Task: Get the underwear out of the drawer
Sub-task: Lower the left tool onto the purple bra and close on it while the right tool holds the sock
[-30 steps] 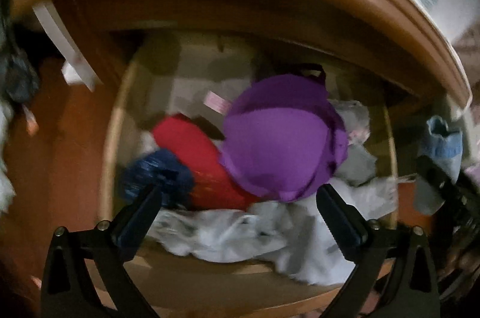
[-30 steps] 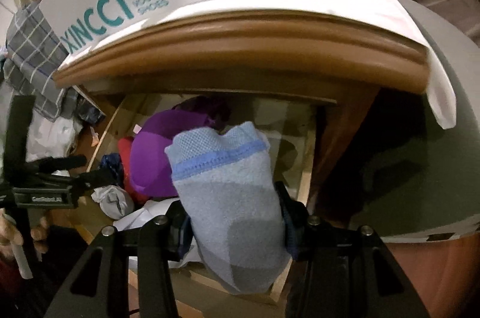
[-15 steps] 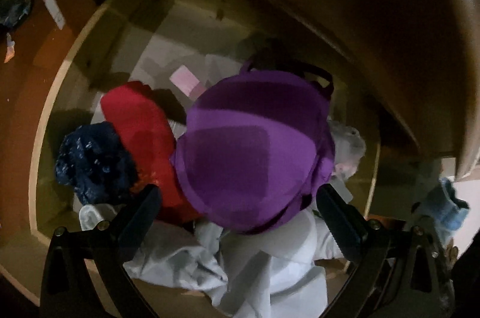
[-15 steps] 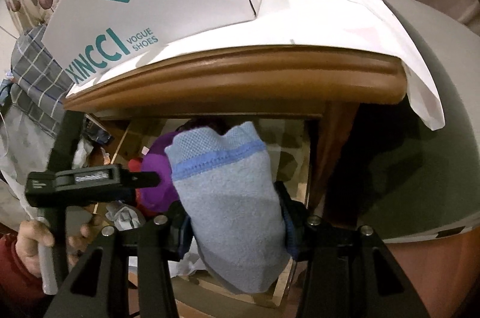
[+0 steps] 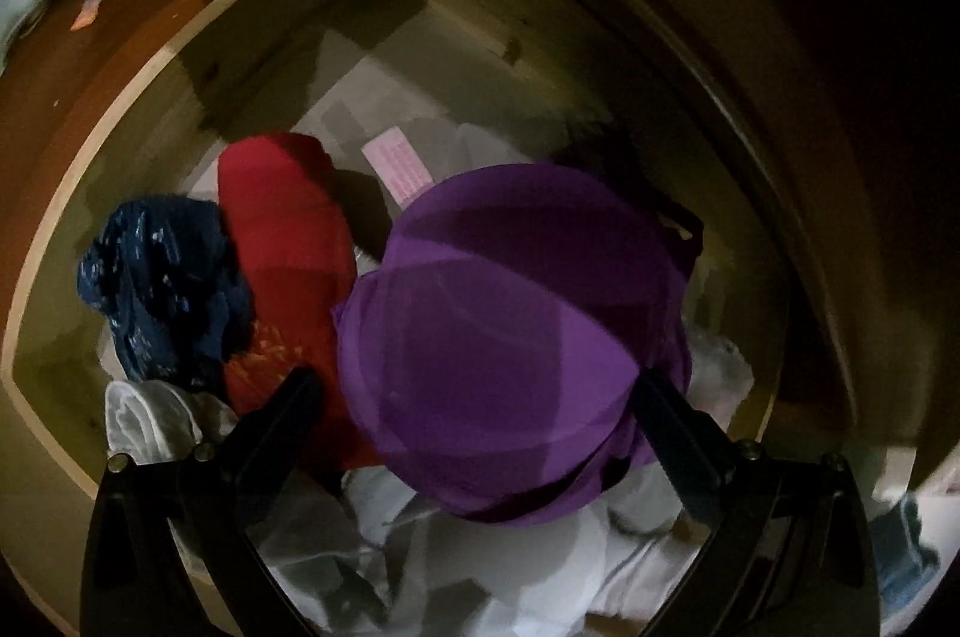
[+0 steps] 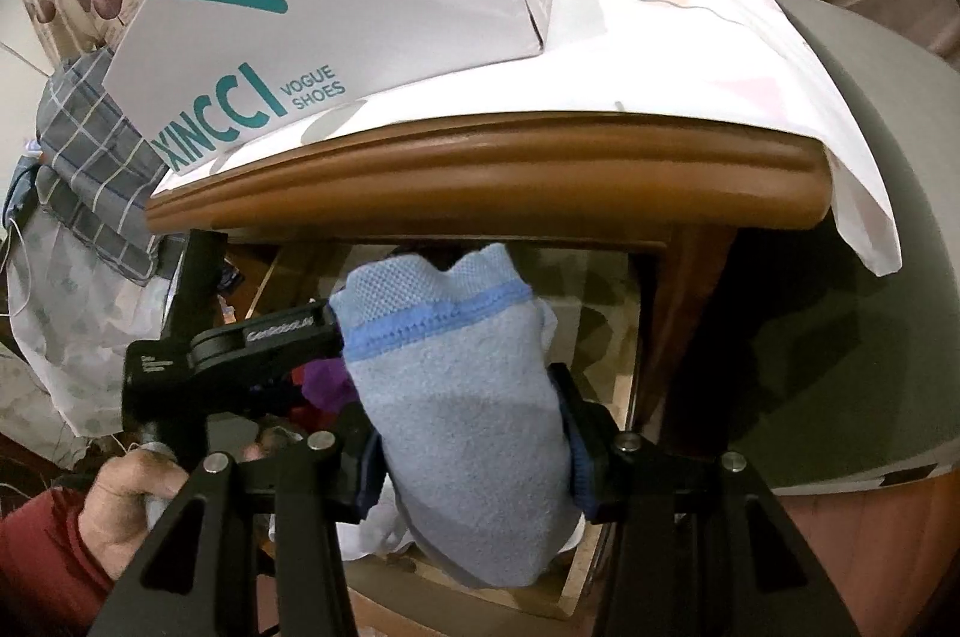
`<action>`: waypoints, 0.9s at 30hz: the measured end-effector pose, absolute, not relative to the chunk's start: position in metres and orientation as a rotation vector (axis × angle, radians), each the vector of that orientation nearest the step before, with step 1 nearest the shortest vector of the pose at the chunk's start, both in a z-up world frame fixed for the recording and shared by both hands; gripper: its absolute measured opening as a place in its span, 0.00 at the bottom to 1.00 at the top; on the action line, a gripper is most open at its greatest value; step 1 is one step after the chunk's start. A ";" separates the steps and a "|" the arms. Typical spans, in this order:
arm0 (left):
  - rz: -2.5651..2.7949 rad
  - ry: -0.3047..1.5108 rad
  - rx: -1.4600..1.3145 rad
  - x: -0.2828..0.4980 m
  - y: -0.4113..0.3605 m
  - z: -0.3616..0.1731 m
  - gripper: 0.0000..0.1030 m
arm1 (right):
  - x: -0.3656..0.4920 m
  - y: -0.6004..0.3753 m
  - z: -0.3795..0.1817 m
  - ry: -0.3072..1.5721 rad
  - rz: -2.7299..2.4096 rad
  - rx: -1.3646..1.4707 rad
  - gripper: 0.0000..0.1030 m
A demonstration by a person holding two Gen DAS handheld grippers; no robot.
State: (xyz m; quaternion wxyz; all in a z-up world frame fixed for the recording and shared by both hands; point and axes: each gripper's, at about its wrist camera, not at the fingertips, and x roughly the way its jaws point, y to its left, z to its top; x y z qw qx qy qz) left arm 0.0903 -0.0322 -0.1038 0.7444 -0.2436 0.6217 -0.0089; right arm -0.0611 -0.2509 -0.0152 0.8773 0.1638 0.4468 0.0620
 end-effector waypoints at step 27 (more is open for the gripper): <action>-0.058 1.267 -0.558 0.052 -0.023 -0.082 0.53 | -0.060 -0.253 -0.012 0.919 0.126 0.374 0.47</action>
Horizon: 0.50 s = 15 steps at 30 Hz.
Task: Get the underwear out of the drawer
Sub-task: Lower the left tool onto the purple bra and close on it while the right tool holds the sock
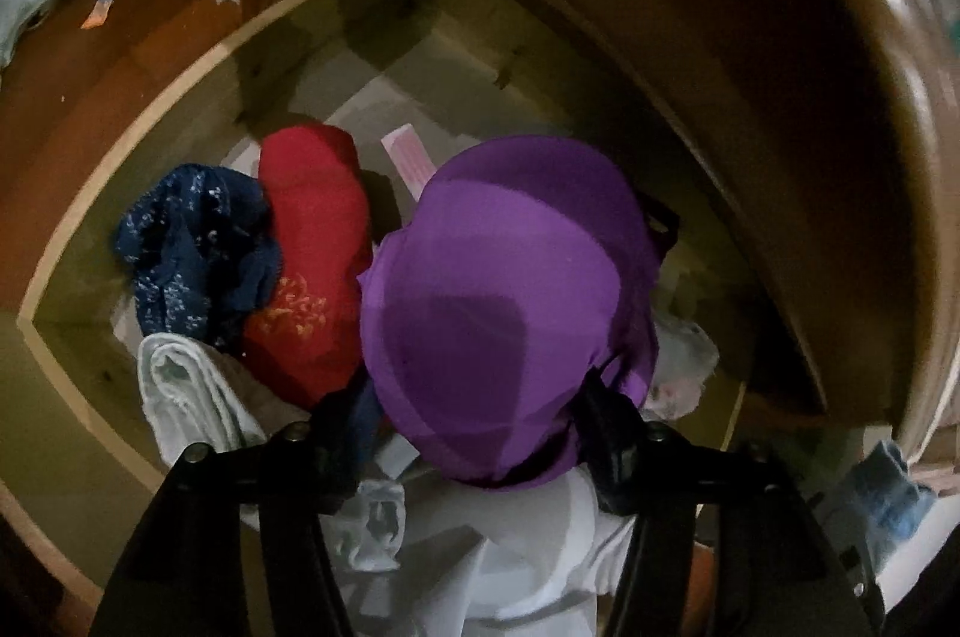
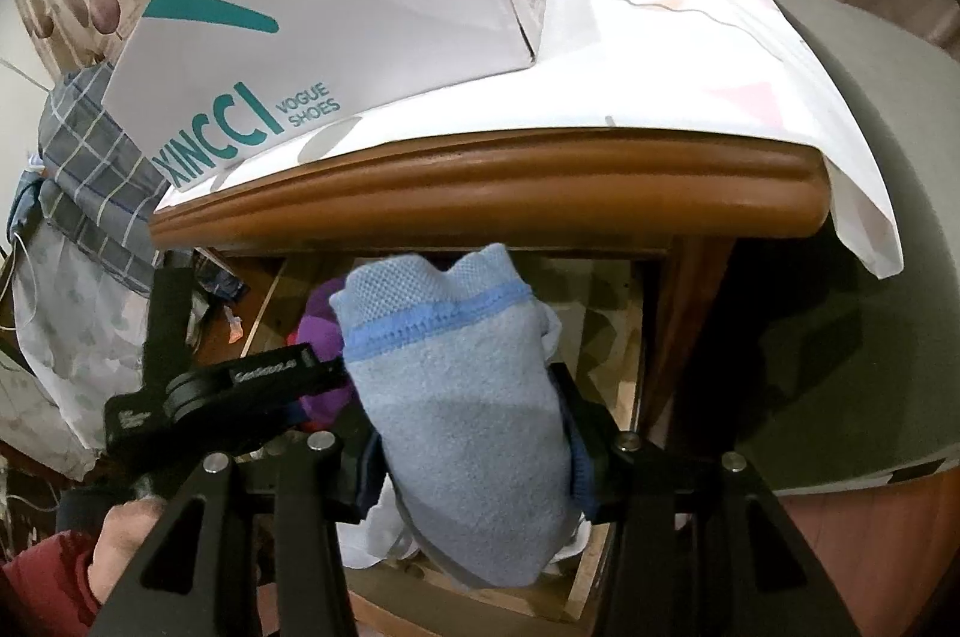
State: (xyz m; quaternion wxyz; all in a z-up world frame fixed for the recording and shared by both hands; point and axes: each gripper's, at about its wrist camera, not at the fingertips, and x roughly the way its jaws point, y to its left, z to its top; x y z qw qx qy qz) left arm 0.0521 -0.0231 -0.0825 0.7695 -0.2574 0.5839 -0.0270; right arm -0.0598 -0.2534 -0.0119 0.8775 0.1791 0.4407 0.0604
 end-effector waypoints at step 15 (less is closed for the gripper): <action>-0.148 1.154 -0.465 0.033 -0.009 -0.032 0.26 | -0.061 -0.248 -0.012 0.910 0.125 0.350 0.47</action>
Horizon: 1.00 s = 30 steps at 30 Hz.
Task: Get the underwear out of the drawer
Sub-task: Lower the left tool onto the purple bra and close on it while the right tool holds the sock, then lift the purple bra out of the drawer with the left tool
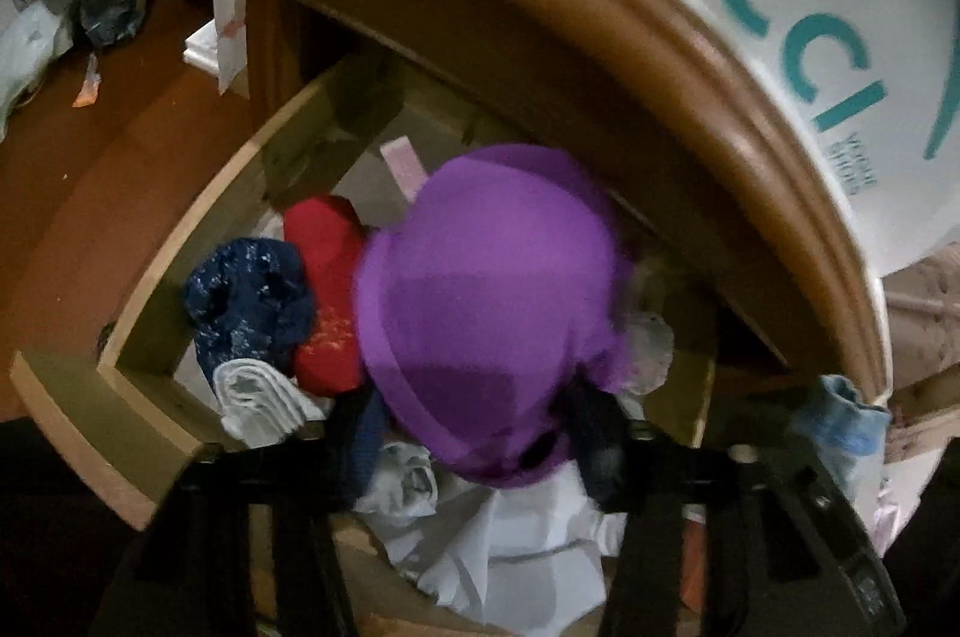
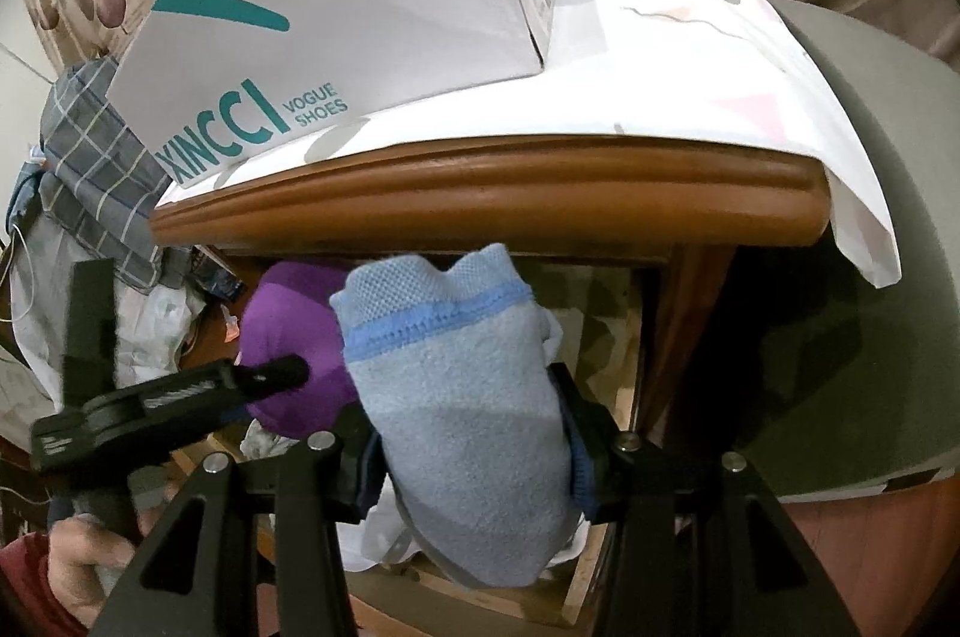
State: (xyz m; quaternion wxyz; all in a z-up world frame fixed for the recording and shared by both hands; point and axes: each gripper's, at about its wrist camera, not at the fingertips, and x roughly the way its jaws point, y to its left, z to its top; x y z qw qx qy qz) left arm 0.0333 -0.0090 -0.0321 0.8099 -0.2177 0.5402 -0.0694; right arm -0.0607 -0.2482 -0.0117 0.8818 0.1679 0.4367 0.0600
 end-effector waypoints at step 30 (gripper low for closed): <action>-0.104 1.201 -0.522 0.067 -0.005 -0.063 0.13 | -0.056 -0.248 -0.018 0.944 0.142 0.372 0.47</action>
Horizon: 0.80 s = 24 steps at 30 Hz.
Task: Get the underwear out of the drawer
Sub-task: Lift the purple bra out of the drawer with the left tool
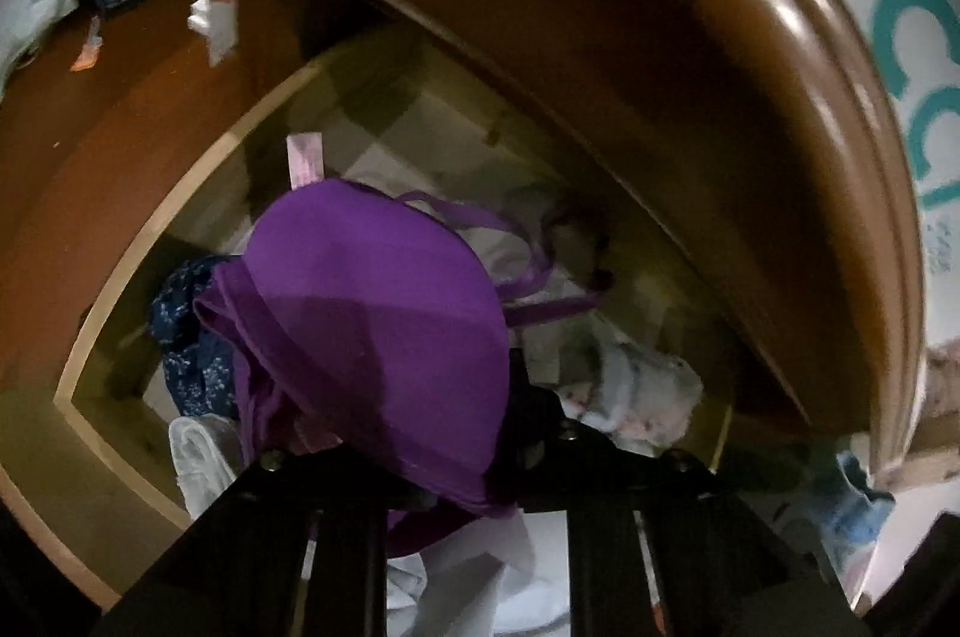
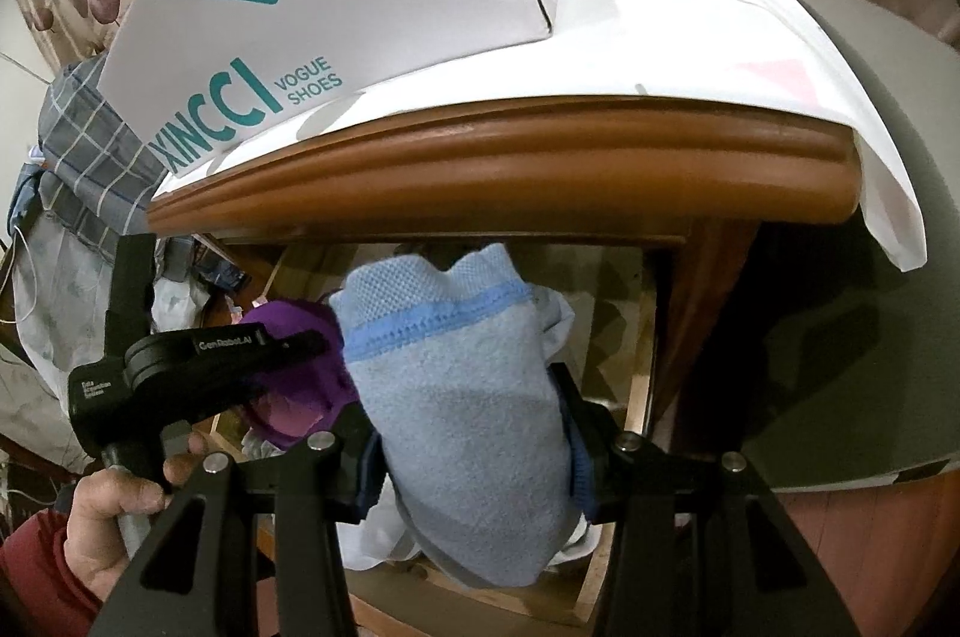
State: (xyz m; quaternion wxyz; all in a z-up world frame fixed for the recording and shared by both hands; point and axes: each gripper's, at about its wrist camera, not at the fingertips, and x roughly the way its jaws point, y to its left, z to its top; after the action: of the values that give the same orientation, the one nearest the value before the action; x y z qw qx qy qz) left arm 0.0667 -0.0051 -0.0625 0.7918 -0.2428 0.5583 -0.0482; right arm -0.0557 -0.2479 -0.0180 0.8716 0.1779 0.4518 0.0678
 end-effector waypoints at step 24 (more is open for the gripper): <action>-0.267 1.031 -0.251 0.015 0.020 0.058 0.12 | -0.050 -0.240 -0.024 0.946 0.109 0.383 0.47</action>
State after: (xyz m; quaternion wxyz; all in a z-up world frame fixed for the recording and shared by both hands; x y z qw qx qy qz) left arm 0.0147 0.0197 0.0581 0.8541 -0.1191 0.4902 -0.1268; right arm -0.0503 -0.2398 -0.0236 0.8711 0.1832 0.4527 0.0519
